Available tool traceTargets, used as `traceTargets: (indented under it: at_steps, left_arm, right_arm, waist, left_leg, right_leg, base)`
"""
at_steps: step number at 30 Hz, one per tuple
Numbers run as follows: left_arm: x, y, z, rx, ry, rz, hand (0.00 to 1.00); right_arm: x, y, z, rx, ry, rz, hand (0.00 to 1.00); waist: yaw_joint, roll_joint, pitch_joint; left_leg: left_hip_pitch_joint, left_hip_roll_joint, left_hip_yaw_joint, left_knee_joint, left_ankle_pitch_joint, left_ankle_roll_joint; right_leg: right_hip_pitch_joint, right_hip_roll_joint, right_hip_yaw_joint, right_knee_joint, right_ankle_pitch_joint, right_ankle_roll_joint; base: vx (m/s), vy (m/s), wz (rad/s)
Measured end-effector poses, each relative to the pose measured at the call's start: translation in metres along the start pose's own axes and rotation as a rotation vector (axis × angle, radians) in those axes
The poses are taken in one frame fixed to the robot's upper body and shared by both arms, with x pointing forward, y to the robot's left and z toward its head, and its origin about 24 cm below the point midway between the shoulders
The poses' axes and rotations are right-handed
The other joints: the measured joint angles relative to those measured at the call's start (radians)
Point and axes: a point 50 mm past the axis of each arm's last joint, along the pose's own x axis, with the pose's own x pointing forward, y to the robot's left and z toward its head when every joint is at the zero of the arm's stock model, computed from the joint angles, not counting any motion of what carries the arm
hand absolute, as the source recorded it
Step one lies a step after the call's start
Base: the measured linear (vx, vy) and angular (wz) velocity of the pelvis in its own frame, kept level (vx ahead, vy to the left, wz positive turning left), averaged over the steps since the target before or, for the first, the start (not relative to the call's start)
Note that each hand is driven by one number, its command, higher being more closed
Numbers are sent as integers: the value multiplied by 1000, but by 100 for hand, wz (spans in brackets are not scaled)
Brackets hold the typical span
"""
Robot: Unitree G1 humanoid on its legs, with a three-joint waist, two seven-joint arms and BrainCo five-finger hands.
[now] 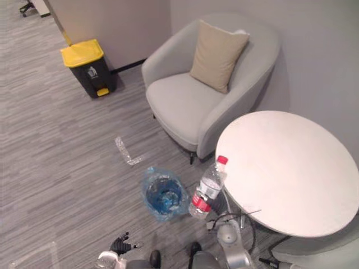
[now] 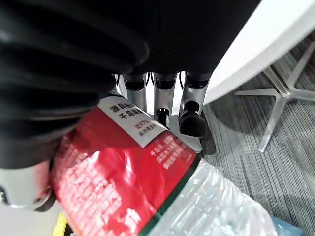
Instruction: Gather rubbish on tea table into small bin, then transfer packed bag to large trash can.
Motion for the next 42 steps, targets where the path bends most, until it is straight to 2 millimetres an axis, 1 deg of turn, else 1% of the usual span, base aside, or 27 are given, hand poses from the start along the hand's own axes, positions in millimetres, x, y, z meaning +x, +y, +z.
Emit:
traceTargets:
  at_steps: [1,3,4,5,7,9,12,13,15,17,19,21,22,24,25,26,29,30,31,32,33,34,35,36,37,39,42]
  left_arm:
    - [0,0,1,-3,-7,3,0]
    - [0,-2,0,-6,0,-4,0]
    - [0,-3,-1,-8,6,-5,0]
    - [0,0,1,-12,2,6,0]
    - [0,3,0,-7,2,11,0]
    - [1,6,3,3,-6,16,0]
    - [1,7,2,34,-5,10,0]
    - [1,8,2,46,-3,8,0]
    - [2,8,3,53,-7,8,0]
    - [3,10,9,56,-21,13,0]
    - [8,11,25,79,-61,14,0]
    - [10,13,35,70,-87,21,0]
    - [13,14,46,53,-114,25,0]
    - [15,16,60,21,-147,36,0]
    - [16,16,72,1,-182,46,0]
    - [16,16,79,-2,-202,49,0]
    - [17,19,110,-67,-290,67,0]
    - [17,20,125,-103,-332,80,0]
    - [16,21,134,-117,-361,82,0]
    - [15,21,148,-133,-401,78,0]
    - [13,21,163,-164,-446,82,0]
    - [11,22,171,-184,-473,89,0]
    - [8,23,184,-202,-517,89,0]
    - [6,23,189,-206,-537,90,0]
    - [4,25,196,-223,-564,95,0]
    - [1,28,204,-258,-597,101,0]
    - [-2,28,209,-284,-623,105,0]
  right_arm:
    - [0,0,1,0,-6,-1,100]
    - [0,-1,4,1,-17,-2,100]
    - [1,-2,6,2,-26,-5,100]
    - [3,-6,8,-1,-33,-20,100]
    - [3,-5,8,-3,-33,-15,100]
    - [4,-5,8,-5,-33,-13,100]
    - [8,-1,9,-17,-33,9,100]
    - [10,1,9,-30,-36,24,100]
    - [16,4,13,-70,-53,47,100]
    - [28,9,22,-111,-82,81,100]
    - [45,9,41,-168,-146,106,100]
    - [58,7,56,-208,-189,107,100]
    - [65,4,66,-223,-212,95,100]
    - [74,0,80,-237,-244,72,100]
    - [79,-3,92,-247,-279,51,100]
    - [81,-5,98,-255,-299,43,100]
    - [92,-9,130,-297,-389,8,100]
    - [95,-10,144,-308,-425,-7,100]
    - [97,-12,152,-312,-445,-22,100]
    - [100,-15,164,-321,-474,-43,100]
    - [102,-19,177,-331,-506,-65,100]
    - [103,-22,187,-337,-531,-81,100]
    - [105,-28,205,-343,-579,-114,100]
    - [106,-31,215,-344,-604,-130,100]
    - [106,-34,231,-346,-645,-152,100]
    - [107,-40,254,-346,-695,-193,100]
    - [110,-46,268,-342,-712,-231,100]
  waist:
    - [9,1,1]
    - [10,14,-4]
    - [9,23,-3]
    - [9,32,9]
    - [10,28,13]
    - [17,20,18]
    - [16,23,18]
    - [15,23,18]
    - [15,23,19]
    - [18,26,37]
    - [18,31,77]
    - [20,32,106]
    - [26,33,133]
    - [37,32,154]
    - [42,28,165]
    - [45,27,173]
    - [53,24,203]
    - [55,18,208]
    - [56,15,212]
    - [57,16,224]
    - [60,10,235]
    - [61,10,236]
    - [67,7,237]
    - [70,4,241]
    - [75,2,247]
    - [77,2,251]
    - [87,1,252]
  left_leg:
    - [-12,18,59,42,-9,6]
    - [-4,37,105,35,-44,33]
    - [0,38,106,22,-57,36]
    - [20,27,103,-21,-65,30]
    - [38,12,96,-67,-63,29]
    - [49,-10,98,-106,-49,51]
    - [75,-32,105,-144,-33,71]
    - [78,-39,106,-166,-23,79]
    - [54,-47,112,-181,-6,81]
    - [13,-47,128,-178,2,88]
    - [-71,-47,129,-147,8,97]
    - [-150,-44,128,-111,12,103]
    - [-191,-40,128,-83,12,104]
    - [-268,-32,128,-33,12,104]
    - [-327,-27,127,3,11,104]
    - [-358,-22,126,22,10,105]
    - [-495,-2,112,108,-9,113]
    - [-558,7,107,140,-17,112]
    - [-592,9,105,152,-19,113]
    - [-631,20,109,168,-17,114]
    - [-674,37,128,188,-13,114]
    - [-708,42,131,200,-9,115]
    - [-765,45,128,220,-2,117]
    - [-787,46,128,228,2,117]
    - [-825,50,125,244,9,119]
    - [-879,49,116,263,11,119]
    - [-919,45,97,285,12,118]
  right_leg:
    - [20,0,0,-12,1,-1]
    - [26,7,-1,-19,0,-2]
    - [25,8,-1,-20,0,-2]
    - [24,5,5,-20,1,6]
    - [21,5,9,-28,3,22]
    - [12,-9,14,-40,14,35]
    - [8,-24,35,-29,14,39]
    - [-4,-29,41,-22,13,40]
    - [-52,-35,52,4,12,41]
    - [-114,-38,65,37,12,41]
    - [-209,-42,74,89,13,41]
    - [-288,-45,77,132,14,39]
    - [-331,-46,78,160,14,38]
    - [-403,-47,80,206,14,37]
    - [-460,-48,80,238,11,33]
    - [-487,-47,79,253,11,32]
    - [-607,-47,60,322,4,20]
    - [-662,-47,51,345,3,15]
    - [-693,-48,47,358,2,13]
    - [-726,-50,36,373,1,12]
    - [-768,-55,27,399,0,1]
    - [-801,-60,21,415,-2,-1]
    - [-855,-68,11,444,-4,-5]
    - [-877,-70,8,453,-5,-7]
    - [-912,-72,4,468,-5,-8]
    - [-960,-79,-6,491,-11,-16]
    - [-992,-83,-13,520,-25,-21]
  base:
    - [0,0,0]
    - [16,71,-2]
    - [16,161,6]
    - [17,142,7]
    - [11,94,13]
    - [23,97,6]
    - [7,85,-13]
    - [-5,42,-10]
    - [-38,15,-11]
    - [-77,-6,-17]
    - [-148,-22,-7]
    - [-174,-33,4]
    - [-160,-34,4]
    - [-188,-32,5]
    - [-191,-33,6]
    - [-182,-39,7]
    - [-209,-49,7]
    - [-190,-39,11]
    - [-198,-48,18]
    - [-120,-47,27]
    - [-108,-52,33]
    - [-101,-43,34]
    - [-69,-23,24]
    - [-60,-11,15]
    - [-27,6,6]
    - [-18,21,13]
    - [7,17,16]
